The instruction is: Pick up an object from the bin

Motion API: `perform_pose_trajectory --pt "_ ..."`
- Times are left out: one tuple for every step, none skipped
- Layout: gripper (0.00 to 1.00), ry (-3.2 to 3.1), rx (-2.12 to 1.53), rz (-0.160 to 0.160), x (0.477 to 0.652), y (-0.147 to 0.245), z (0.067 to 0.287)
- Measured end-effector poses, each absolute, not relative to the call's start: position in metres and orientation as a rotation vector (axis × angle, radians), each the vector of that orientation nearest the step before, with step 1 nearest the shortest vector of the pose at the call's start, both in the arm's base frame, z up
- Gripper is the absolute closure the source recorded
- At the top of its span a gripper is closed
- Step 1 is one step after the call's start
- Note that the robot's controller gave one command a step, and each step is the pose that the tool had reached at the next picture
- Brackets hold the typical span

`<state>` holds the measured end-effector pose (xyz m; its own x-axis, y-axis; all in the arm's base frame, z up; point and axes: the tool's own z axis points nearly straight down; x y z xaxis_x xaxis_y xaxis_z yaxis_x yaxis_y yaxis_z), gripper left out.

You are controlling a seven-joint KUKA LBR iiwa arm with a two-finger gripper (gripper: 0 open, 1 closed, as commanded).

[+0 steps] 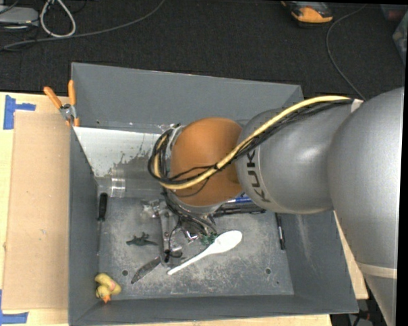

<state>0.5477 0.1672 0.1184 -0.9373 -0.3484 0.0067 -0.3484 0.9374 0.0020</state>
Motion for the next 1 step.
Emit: perform_pose_trajectory --pt "0.0 -3.031 0.837 -0.003 0.573 0.1687 0.0719"
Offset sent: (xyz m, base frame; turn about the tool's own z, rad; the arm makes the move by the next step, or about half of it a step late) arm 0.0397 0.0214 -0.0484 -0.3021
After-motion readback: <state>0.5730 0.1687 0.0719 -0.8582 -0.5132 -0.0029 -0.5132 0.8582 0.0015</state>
